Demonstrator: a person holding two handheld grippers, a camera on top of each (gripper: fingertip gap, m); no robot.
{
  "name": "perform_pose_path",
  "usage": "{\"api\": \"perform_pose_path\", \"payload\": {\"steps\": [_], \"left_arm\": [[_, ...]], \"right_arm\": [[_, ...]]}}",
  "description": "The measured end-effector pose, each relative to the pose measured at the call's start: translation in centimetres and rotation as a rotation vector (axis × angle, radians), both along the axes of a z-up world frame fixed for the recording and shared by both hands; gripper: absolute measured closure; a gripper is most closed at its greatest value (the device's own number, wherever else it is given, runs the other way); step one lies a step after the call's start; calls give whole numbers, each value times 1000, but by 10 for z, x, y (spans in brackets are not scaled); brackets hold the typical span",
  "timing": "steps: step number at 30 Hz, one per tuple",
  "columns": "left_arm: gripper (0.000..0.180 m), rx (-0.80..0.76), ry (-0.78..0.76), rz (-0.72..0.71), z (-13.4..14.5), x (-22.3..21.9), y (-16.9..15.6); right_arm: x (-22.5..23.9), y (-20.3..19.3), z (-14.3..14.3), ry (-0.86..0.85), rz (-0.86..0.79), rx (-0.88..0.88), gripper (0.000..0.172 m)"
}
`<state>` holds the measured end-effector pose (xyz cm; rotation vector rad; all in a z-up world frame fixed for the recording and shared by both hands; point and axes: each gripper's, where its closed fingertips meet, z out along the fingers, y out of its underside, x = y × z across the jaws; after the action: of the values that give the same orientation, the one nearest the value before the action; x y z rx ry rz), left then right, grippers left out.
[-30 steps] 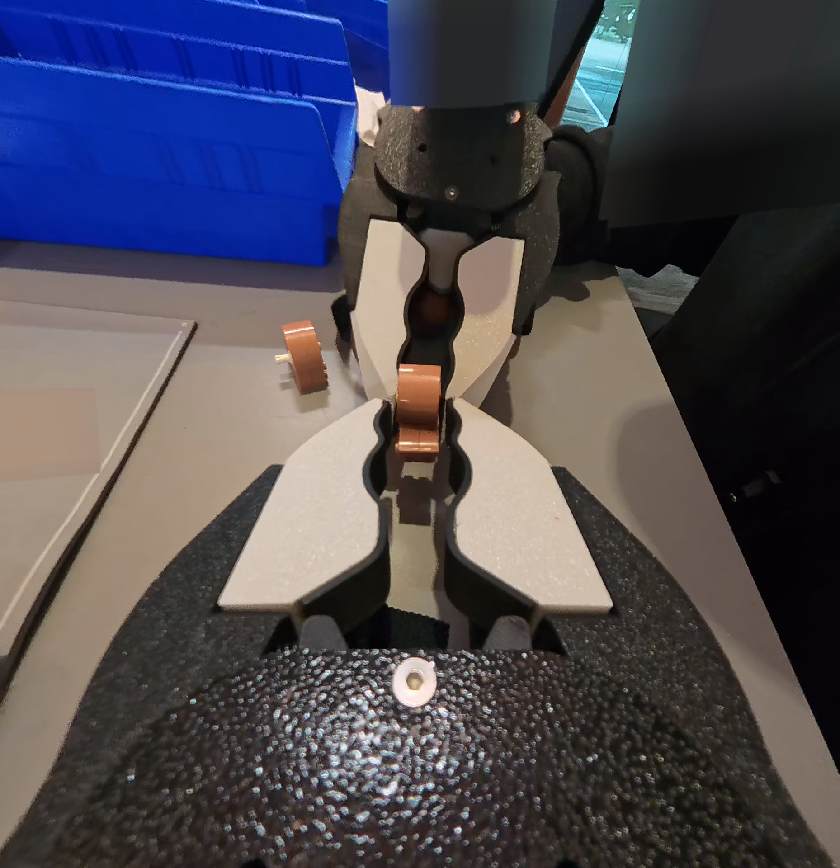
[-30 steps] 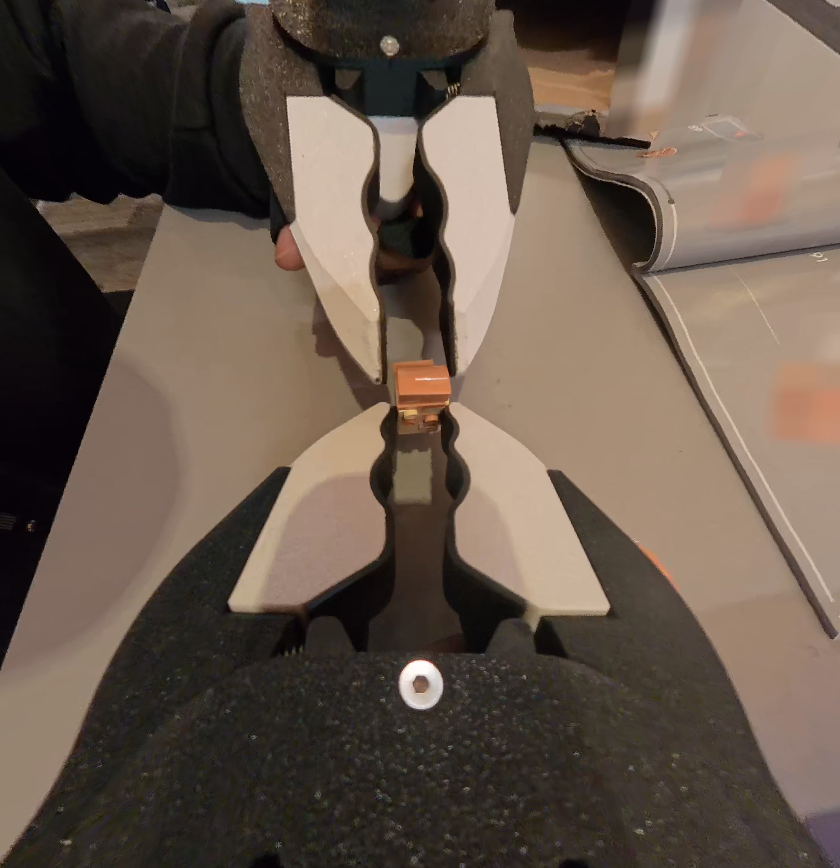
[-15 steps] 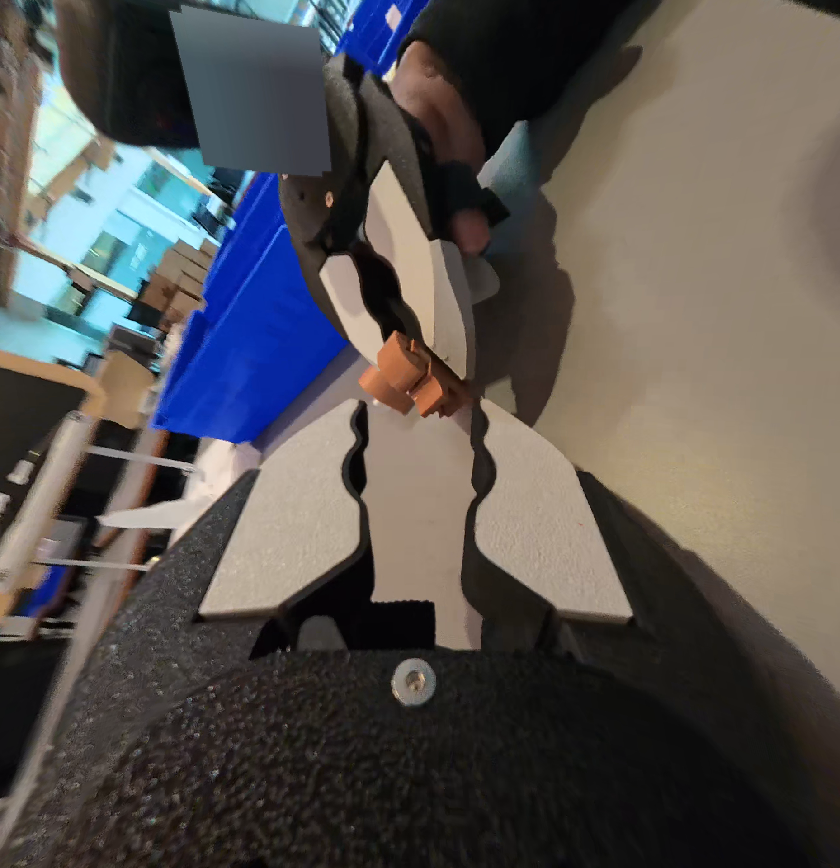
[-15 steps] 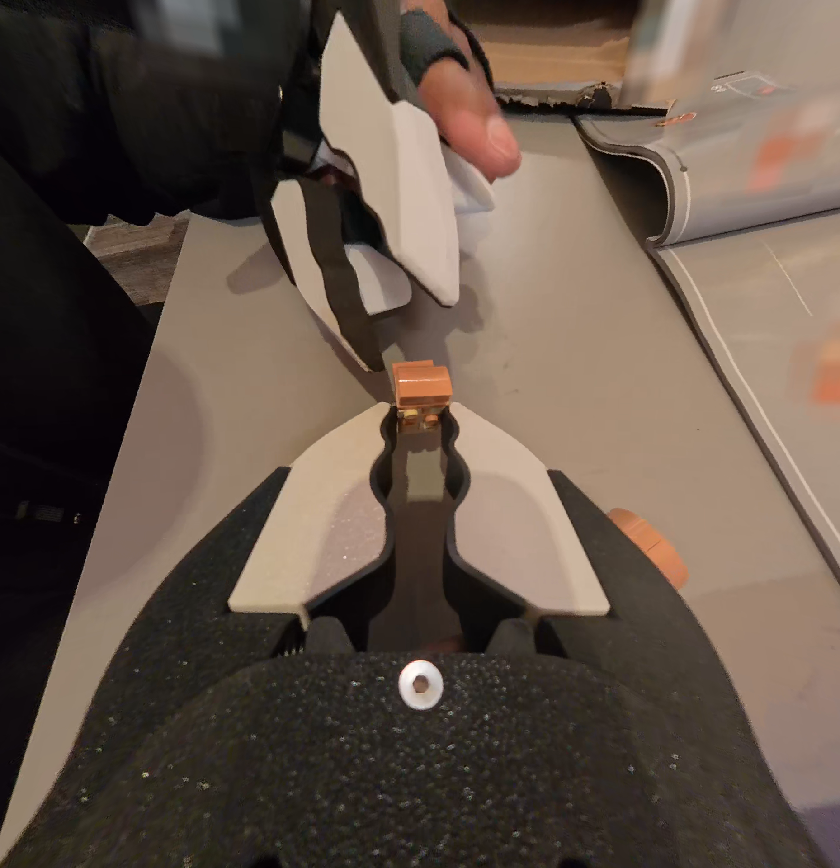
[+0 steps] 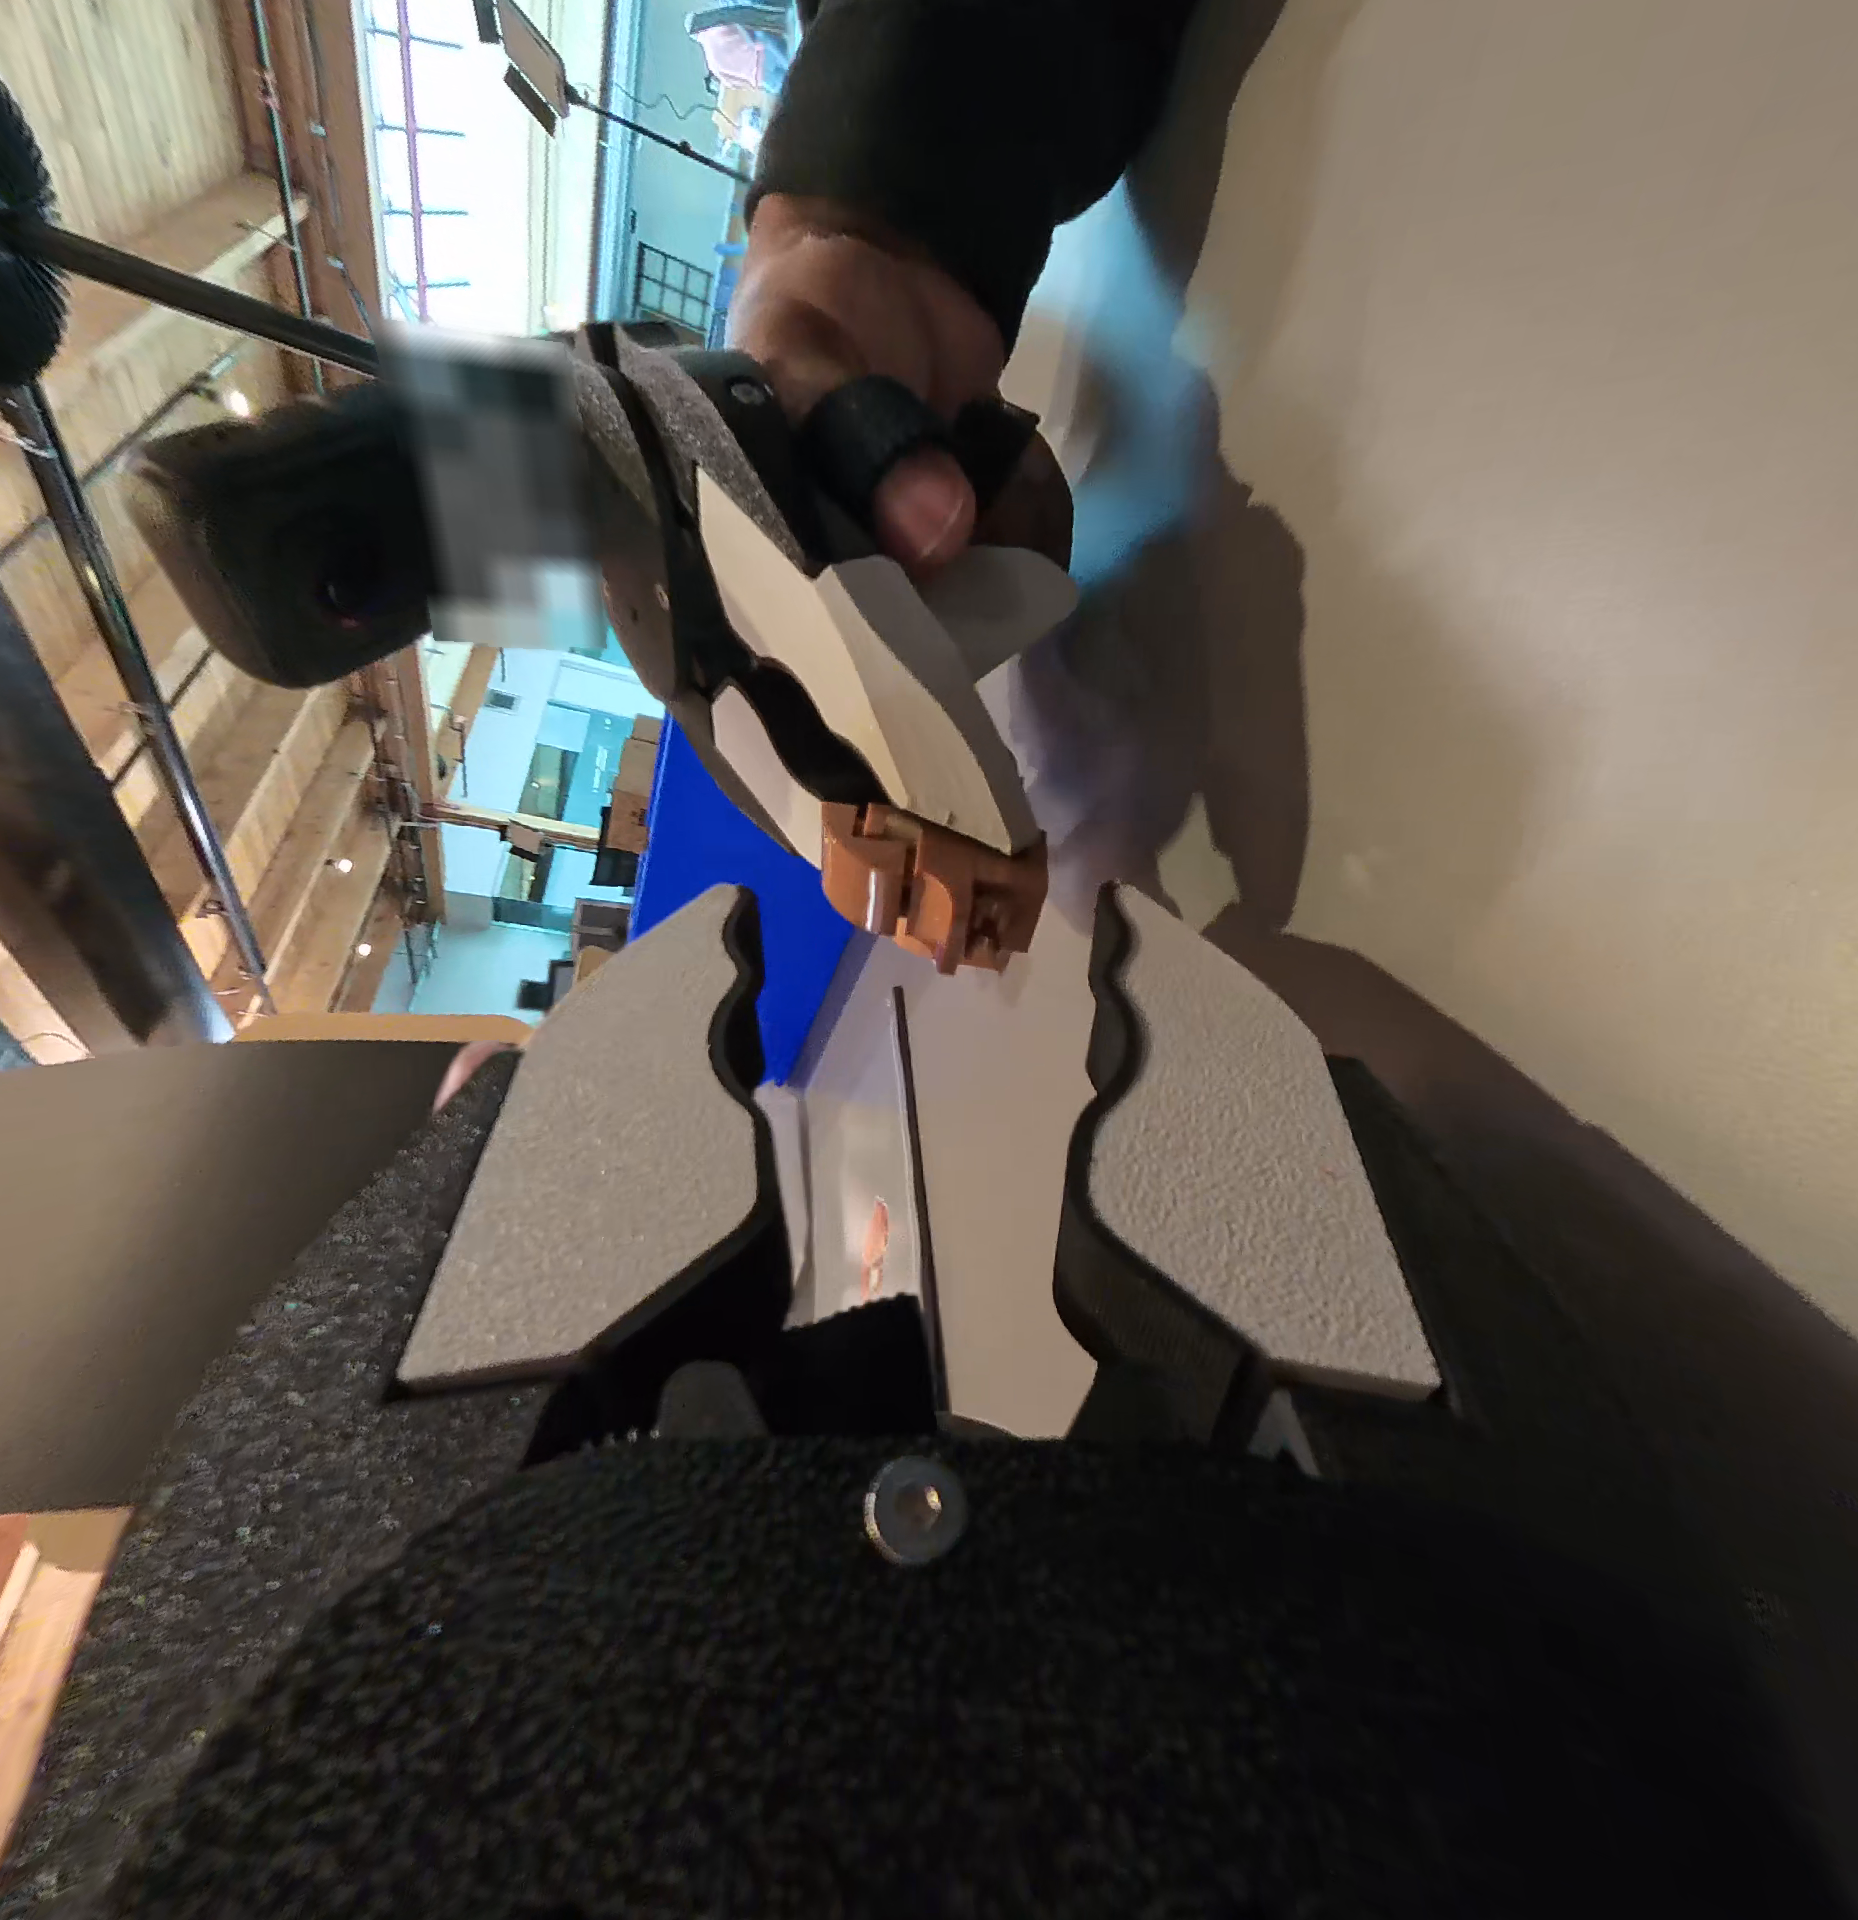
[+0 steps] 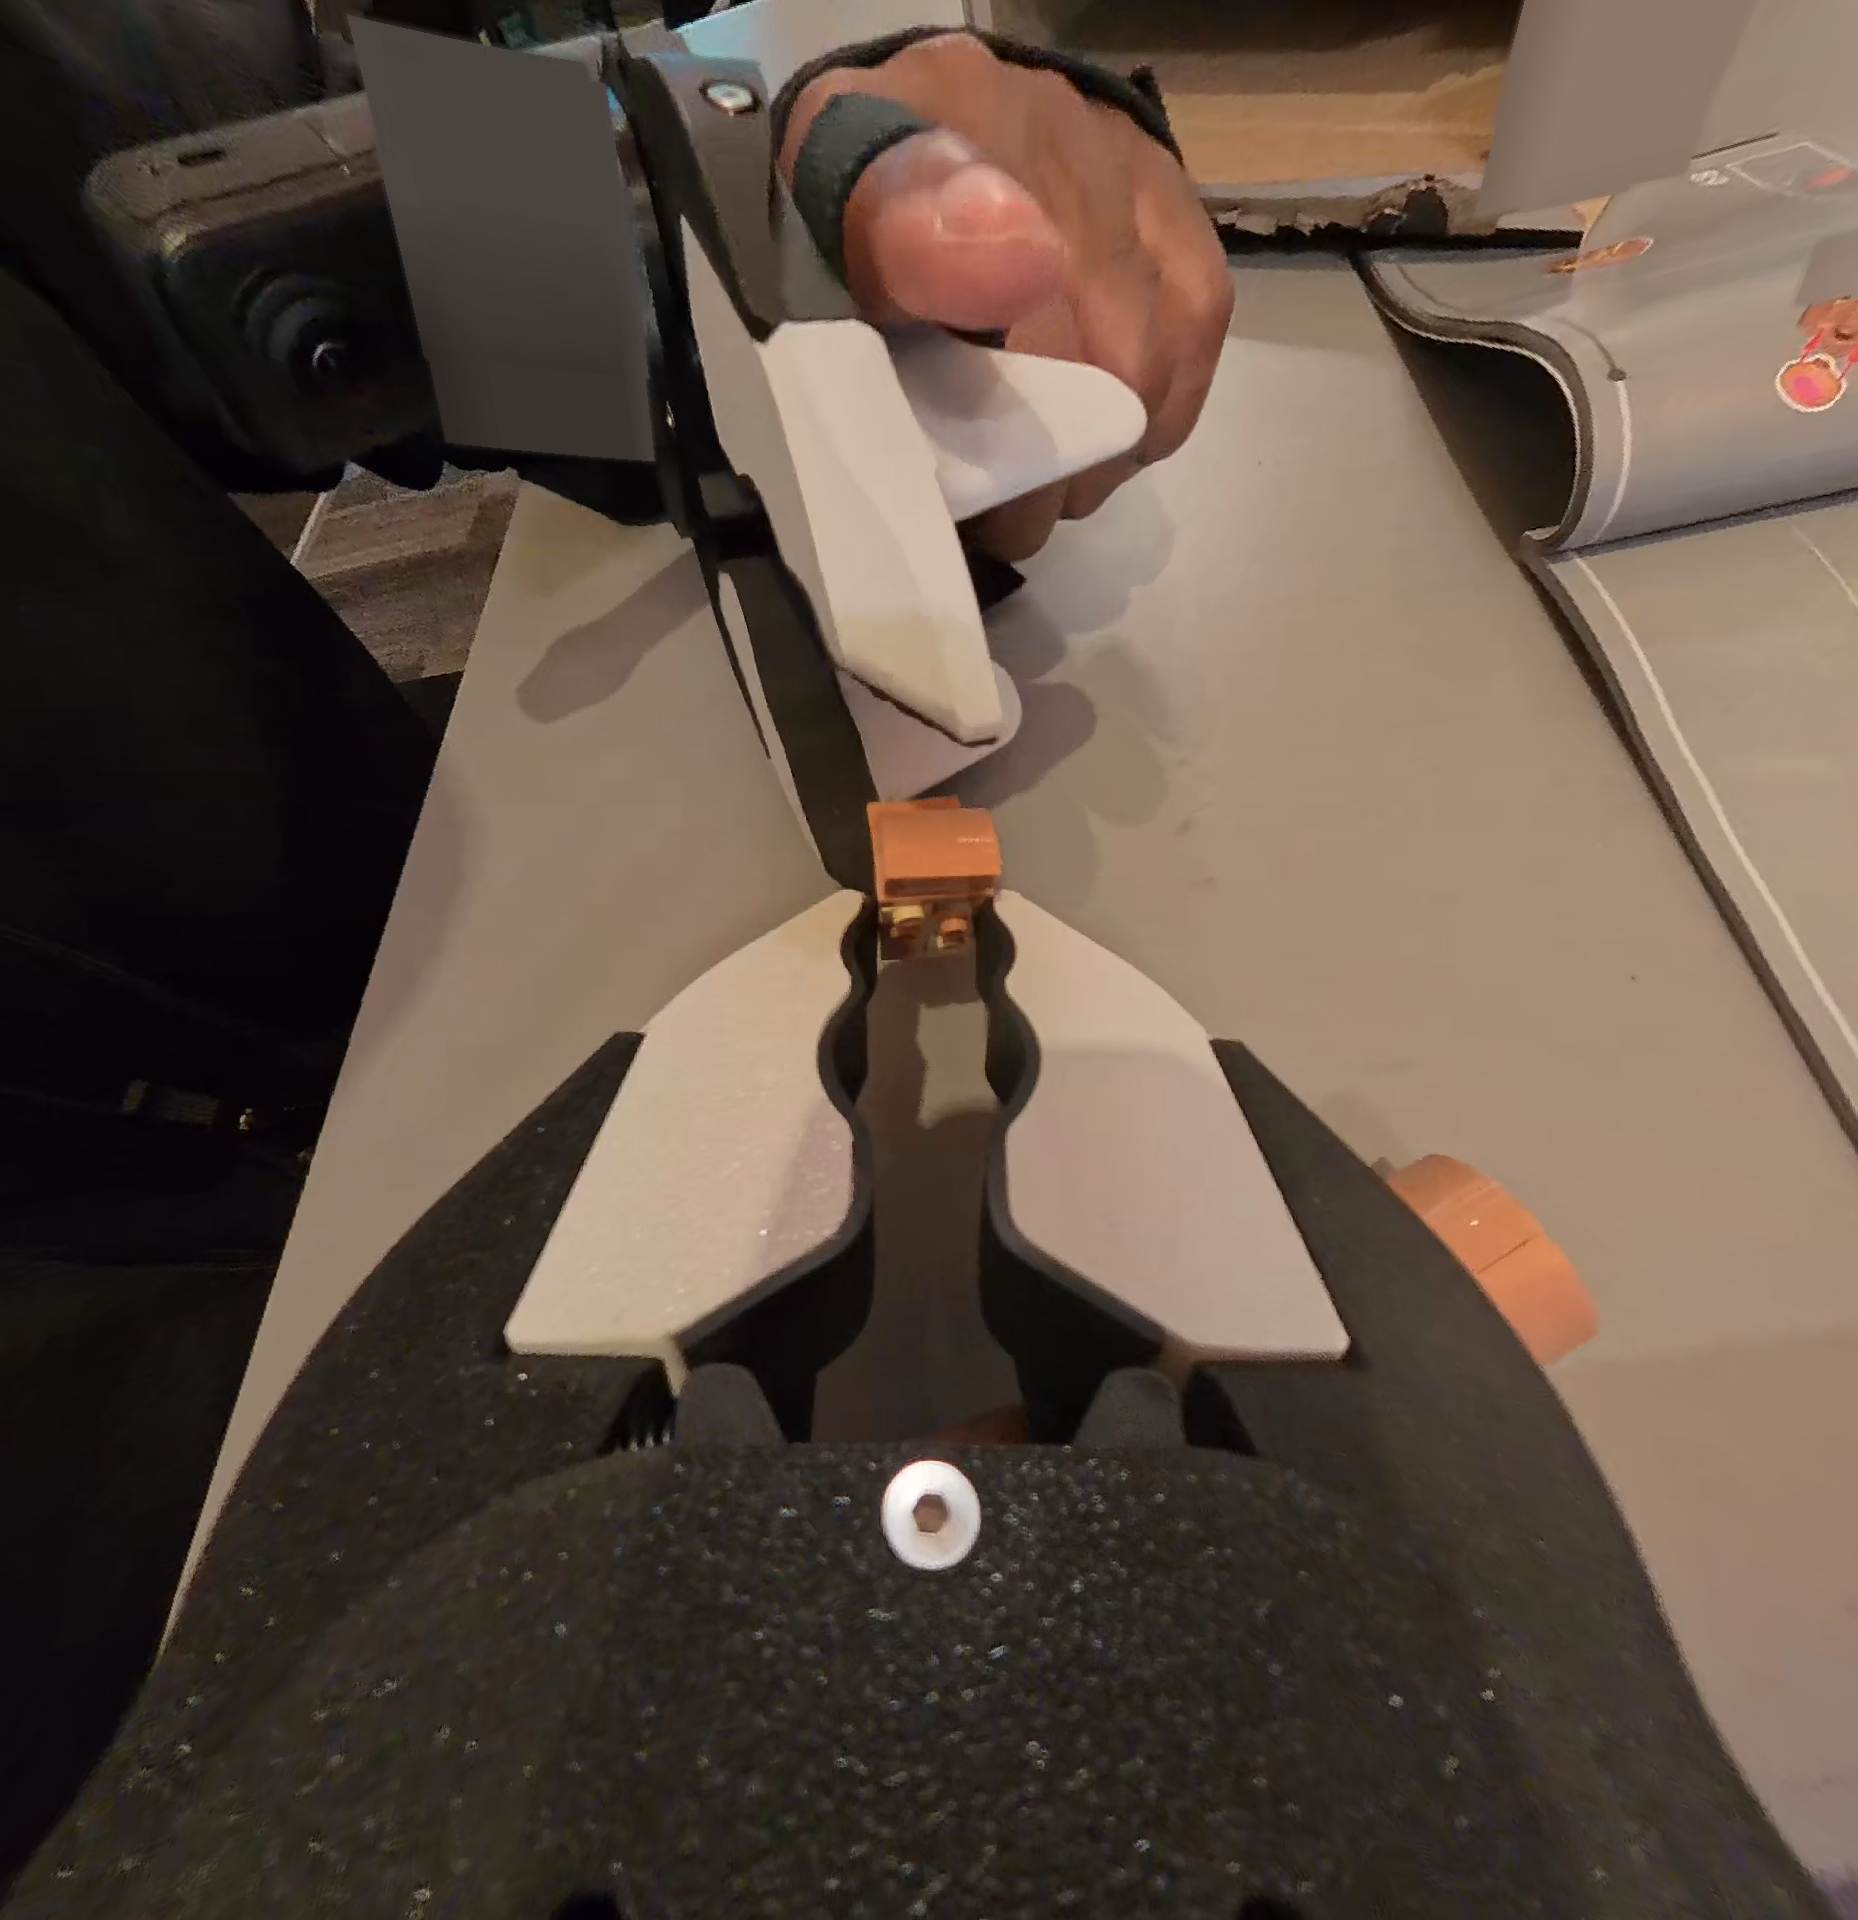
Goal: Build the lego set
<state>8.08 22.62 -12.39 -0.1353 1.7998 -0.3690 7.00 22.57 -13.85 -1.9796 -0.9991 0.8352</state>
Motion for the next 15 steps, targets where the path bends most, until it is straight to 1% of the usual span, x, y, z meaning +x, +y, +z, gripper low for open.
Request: {"api": "perform_pose_path", "payload": {"steps": [6,10,14,15], "left_arm": [[118,43,-1,-3,-6,3,-2],[128,57,-8,4,-8,5,-1],[140,88,-54,41,-3,8,3],[140,95,-60,43,-3,9,3]], "right_arm": [[-3,-1,1,6,9,-3,154],[-2,1,2,13,-2,-2,154],[-2,2,2,23,-11,-5,154],[-2,2,3,28,-13,-8,154]]}}
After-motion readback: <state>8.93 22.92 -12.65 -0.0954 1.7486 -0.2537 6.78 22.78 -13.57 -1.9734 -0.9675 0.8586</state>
